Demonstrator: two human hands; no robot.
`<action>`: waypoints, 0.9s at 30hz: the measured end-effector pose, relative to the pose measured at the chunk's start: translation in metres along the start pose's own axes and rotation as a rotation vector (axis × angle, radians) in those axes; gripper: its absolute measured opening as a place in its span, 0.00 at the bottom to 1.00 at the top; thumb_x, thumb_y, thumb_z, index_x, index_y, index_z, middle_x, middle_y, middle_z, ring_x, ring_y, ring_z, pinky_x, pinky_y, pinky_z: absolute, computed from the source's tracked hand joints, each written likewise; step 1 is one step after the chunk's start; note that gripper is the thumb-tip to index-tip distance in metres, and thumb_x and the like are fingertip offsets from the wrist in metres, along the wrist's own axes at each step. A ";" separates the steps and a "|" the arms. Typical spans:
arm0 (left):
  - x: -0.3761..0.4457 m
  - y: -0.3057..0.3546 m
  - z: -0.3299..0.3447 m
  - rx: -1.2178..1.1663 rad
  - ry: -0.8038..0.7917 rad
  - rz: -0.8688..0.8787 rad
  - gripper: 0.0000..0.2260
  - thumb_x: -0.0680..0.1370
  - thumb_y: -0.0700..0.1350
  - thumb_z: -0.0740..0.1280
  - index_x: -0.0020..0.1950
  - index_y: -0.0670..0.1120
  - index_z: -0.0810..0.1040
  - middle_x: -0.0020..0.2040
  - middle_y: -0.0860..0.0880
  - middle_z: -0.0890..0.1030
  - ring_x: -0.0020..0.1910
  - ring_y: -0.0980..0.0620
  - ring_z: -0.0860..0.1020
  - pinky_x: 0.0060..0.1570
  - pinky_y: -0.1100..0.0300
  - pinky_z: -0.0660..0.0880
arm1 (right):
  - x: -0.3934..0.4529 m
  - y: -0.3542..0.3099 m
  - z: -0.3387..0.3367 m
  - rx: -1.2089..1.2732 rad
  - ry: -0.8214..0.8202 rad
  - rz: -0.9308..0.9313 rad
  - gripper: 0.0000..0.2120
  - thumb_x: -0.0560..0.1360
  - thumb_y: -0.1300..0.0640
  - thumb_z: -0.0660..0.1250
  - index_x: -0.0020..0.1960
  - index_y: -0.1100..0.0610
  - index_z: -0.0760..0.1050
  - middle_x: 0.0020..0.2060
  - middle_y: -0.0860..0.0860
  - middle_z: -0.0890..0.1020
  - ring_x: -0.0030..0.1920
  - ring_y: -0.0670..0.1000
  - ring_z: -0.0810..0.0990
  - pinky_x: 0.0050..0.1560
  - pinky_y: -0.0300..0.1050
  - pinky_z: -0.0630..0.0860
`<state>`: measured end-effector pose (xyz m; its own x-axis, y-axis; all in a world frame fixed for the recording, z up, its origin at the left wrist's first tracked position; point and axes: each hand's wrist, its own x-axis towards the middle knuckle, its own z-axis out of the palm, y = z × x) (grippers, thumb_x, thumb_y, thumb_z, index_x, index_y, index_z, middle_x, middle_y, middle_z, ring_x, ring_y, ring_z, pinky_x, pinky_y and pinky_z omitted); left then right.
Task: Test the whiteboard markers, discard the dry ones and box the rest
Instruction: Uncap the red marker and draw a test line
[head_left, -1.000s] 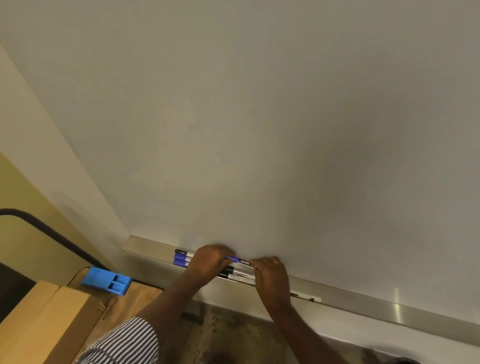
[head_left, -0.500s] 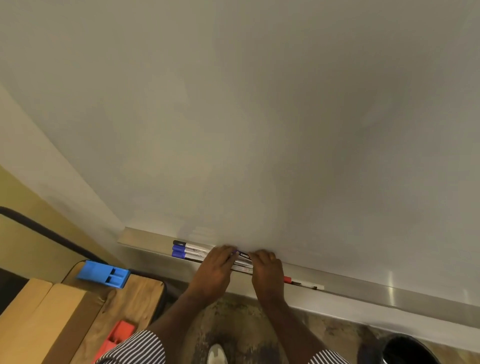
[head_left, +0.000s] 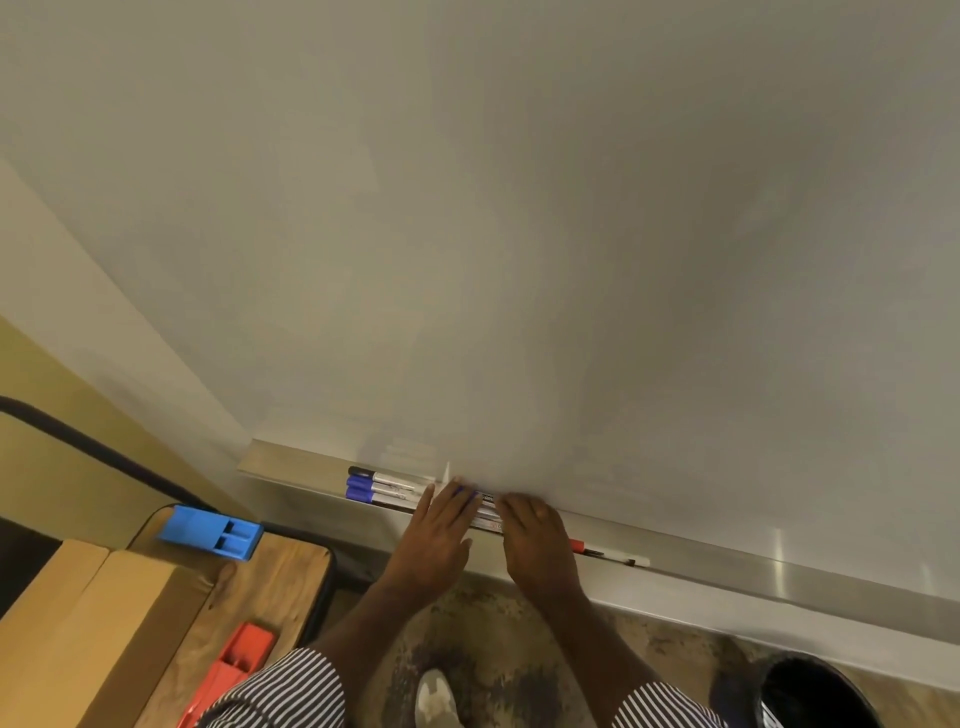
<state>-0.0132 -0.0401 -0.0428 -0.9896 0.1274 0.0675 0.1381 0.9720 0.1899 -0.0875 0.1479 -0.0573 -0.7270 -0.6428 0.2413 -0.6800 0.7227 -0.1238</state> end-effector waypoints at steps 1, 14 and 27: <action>0.000 0.000 0.000 0.006 -0.012 -0.004 0.26 0.79 0.52 0.58 0.75 0.43 0.72 0.76 0.44 0.70 0.78 0.44 0.64 0.77 0.45 0.50 | -0.001 0.000 0.001 -0.004 -0.004 -0.006 0.18 0.77 0.59 0.64 0.64 0.57 0.81 0.60 0.54 0.83 0.60 0.57 0.82 0.64 0.55 0.78; 0.006 0.017 0.005 -0.038 -0.100 -0.079 0.26 0.79 0.55 0.57 0.74 0.45 0.74 0.74 0.45 0.74 0.76 0.44 0.68 0.79 0.48 0.43 | -0.001 0.000 -0.014 0.037 -0.040 -0.088 0.24 0.70 0.57 0.78 0.65 0.55 0.80 0.60 0.51 0.83 0.59 0.54 0.83 0.64 0.53 0.77; 0.037 0.096 0.009 -0.107 -0.010 0.124 0.21 0.76 0.49 0.69 0.68 0.45 0.79 0.68 0.45 0.79 0.70 0.43 0.76 0.69 0.40 0.71 | -0.062 0.074 -0.043 -0.008 0.028 0.039 0.19 0.73 0.59 0.74 0.64 0.54 0.80 0.59 0.51 0.83 0.58 0.54 0.82 0.61 0.51 0.77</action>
<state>-0.0370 0.0602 -0.0309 -0.9649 0.2479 0.0871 0.2626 0.9222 0.2838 -0.0885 0.2526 -0.0400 -0.7501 -0.6067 0.2630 -0.6502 0.7493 -0.1257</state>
